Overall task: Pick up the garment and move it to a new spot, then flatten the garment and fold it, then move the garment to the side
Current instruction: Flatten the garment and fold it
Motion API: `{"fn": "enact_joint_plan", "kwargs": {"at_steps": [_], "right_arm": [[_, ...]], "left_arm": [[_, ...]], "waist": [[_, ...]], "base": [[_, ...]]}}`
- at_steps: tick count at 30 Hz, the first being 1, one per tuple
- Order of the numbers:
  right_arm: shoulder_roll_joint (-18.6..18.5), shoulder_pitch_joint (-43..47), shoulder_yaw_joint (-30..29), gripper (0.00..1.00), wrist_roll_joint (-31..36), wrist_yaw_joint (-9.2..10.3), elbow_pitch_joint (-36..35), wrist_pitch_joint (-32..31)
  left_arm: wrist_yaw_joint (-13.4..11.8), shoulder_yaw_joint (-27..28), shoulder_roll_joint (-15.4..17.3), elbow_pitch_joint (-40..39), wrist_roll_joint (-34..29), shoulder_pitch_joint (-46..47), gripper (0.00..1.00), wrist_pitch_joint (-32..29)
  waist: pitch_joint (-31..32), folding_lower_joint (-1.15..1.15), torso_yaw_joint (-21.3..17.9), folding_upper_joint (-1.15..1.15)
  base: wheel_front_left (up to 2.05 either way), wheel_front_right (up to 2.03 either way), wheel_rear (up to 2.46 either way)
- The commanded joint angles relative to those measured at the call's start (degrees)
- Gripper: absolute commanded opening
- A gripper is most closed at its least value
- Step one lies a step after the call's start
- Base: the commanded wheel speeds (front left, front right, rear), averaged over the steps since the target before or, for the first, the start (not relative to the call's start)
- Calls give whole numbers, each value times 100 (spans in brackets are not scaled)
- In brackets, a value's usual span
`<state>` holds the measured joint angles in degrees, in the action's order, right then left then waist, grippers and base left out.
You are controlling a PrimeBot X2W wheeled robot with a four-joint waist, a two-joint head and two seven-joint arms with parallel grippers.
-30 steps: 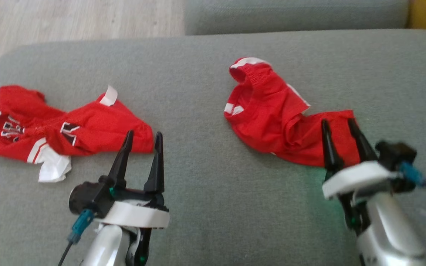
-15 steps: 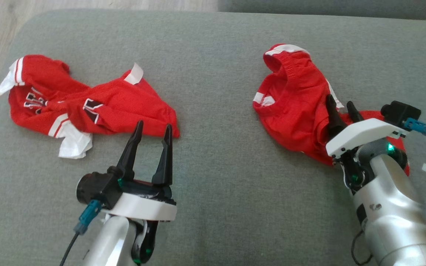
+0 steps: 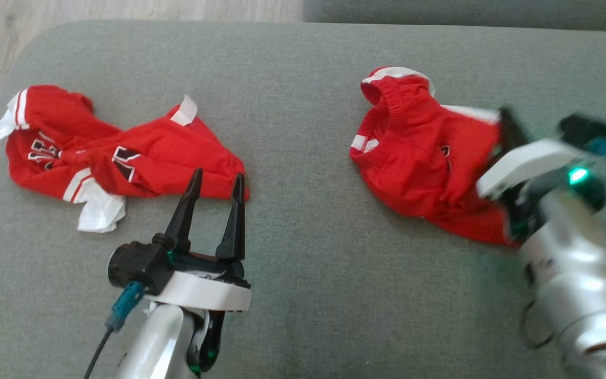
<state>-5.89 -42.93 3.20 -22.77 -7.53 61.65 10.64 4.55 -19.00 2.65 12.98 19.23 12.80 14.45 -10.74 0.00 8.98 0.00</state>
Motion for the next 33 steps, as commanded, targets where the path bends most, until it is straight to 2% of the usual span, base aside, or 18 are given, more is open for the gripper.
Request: {"fn": "enact_joint_plan", "kwargs": {"at_steps": [1,6,12,16,19,20,22,26,29,33], "right_arm": [[-49,-317,61,0,70,4,-144,55],[-650,-921,-193,0,711,4,-96,-100],[-1538,-1762,-615,0,1537,4,3,-268],[-2132,-2238,-1226,0,2134,4,189,-168],[-2350,-2450,-1669,0,2698,4,196,-8],[-2383,-2486,-1883,100,2869,4,201,0],[-2356,-2505,-2271,100,3238,4,179,5],[-1879,-2382,-2703,100,3771,4,70,113],[-1479,-2211,-2773,100,4020,4,11,244],[-922,-2022,-2609,100,3912,4,-33,397]], "left_arm": [[-17,170,22,-186,69,148,100,55],[-30,74,22,-250,121,193,100,55],[-11,-123,22,-291,231,352,100,55],[-12,-278,22,-315,323,481,100,55],[-40,-342,22,-341,385,548,100,55],[-48,-355,22,-347,398,564,100,55],[-63,-381,22,-354,413,583,100,55],[-107,-338,22,-335,407,566,100,55],[-108,-258,22,-315,372,551,100,55],[-98,-75,22,-302,274,486,100,55]], "waist": [[10,0,-16,0],[-78,0,35,0],[-400,0,355,0],[-644,0,639,0],[-785,0,773,0],[-817,0,796,0],[-848,0,822,0],[-792,0,728,0],[-656,0,573,0],[-407,0,302,0]], "base": [[0,0,0],[0,0,0],[0,0,0],[0,0,0],[0,0,0],[0,0,0],[0,0,0],[0,0,0],[0,0,0],[0,0,0]]}}
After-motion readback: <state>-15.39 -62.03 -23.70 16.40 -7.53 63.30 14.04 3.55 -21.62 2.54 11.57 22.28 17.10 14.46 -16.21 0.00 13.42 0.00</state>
